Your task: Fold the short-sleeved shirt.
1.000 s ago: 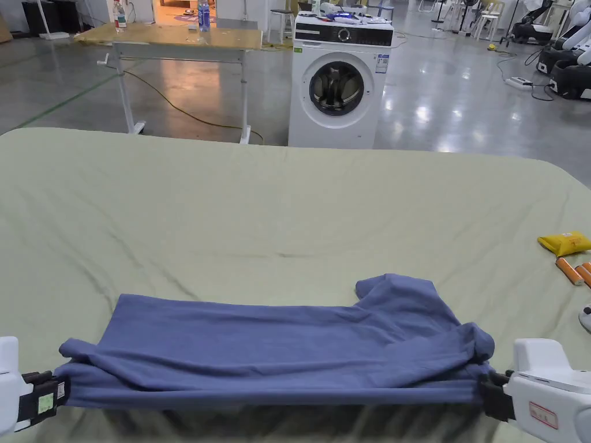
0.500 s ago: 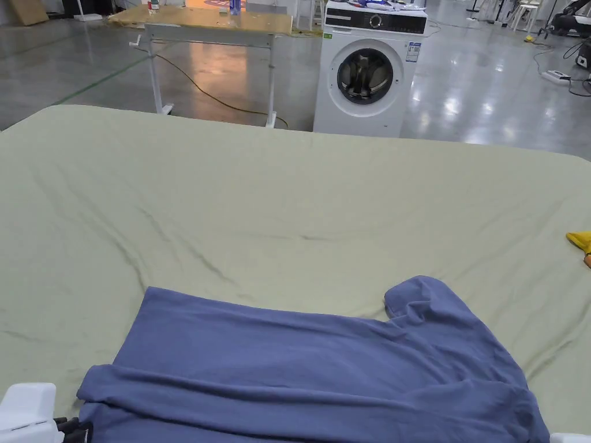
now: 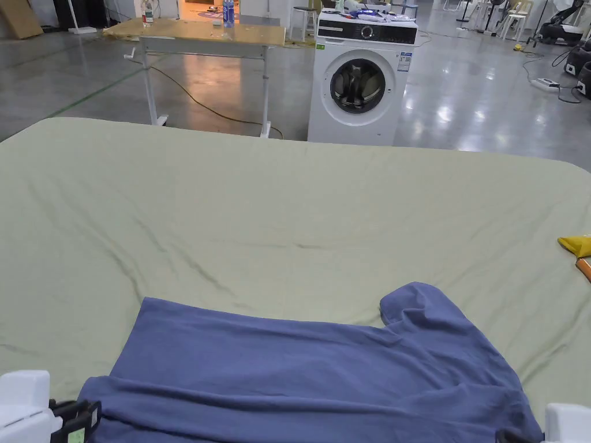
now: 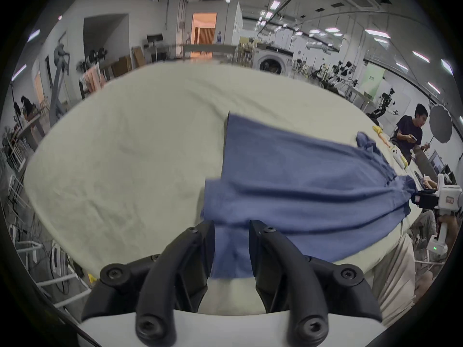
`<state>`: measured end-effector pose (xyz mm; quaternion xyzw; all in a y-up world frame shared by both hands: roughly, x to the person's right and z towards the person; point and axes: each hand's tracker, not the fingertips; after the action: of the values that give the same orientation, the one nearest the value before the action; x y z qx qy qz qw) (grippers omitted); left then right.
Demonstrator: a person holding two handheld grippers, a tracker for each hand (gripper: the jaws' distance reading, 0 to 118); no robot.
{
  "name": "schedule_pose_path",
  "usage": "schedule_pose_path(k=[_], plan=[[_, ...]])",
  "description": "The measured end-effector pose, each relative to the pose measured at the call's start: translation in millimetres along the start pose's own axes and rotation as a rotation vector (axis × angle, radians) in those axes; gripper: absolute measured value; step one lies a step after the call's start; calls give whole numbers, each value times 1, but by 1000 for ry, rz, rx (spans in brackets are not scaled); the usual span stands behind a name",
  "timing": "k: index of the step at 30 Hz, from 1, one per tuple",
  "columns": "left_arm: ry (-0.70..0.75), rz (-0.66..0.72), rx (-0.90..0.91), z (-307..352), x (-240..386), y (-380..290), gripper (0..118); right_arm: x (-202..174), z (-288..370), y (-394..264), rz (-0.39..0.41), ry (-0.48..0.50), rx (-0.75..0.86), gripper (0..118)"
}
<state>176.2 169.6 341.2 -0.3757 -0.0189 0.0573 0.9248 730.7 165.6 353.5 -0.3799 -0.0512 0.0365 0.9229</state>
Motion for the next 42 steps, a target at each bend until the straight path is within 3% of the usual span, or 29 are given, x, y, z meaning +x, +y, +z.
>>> schedule_pose_path(k=[7, 8, 10, 12, 13, 15, 18, 22, 35, 36, 39, 40, 42], plan=[[21, -57, 282, 8, 28, 34, 29, -31, 13, 42, -61, 38, 305, 55], [39, -66, 323, 9, 33, 38, 28, -38, 14, 48, -70, 58, 339, 51], [54, -94, 386, 9, 41, 44, 22, -49, 13, 58, -63, 93, 399, 31], [66, -101, 452, 8, 45, 48, 5, -63, 14, 65, -62, 90, 456, 11], [67, -102, 476, 8, 47, 49, 0, -68, 15, 67, -57, 93, 476, 11], [77, -101, 520, 8, 50, 50, 0, -79, 15, 72, -53, 107, 518, 4], [72, -105, 528, 3, 51, 56, 0, -92, 13, 76, -44, 98, 551, 4], [56, -93, 461, -22, 40, 71, 0, -102, 8, 82, -30, 106, 562, 4], [-44, 7, -101, -156, -5, 147, 0, -86, -19, 89, -15, 114, 464, 4], [-32, 3, -136, -164, -5, 151, 4, -83, -22, 88, -16, 108, 453, 4], [-11, 5, -176, -181, -5, 156, 54, -74, -31, 84, -29, 106, 410, 4], [-12, 9, -195, -186, -5, 156, 61, -72, -34, 82, -34, 102, 401, 4], [0, 5, -233, -196, -3, 156, 61, -67, -37, 79, -37, 92, 384, 4]])
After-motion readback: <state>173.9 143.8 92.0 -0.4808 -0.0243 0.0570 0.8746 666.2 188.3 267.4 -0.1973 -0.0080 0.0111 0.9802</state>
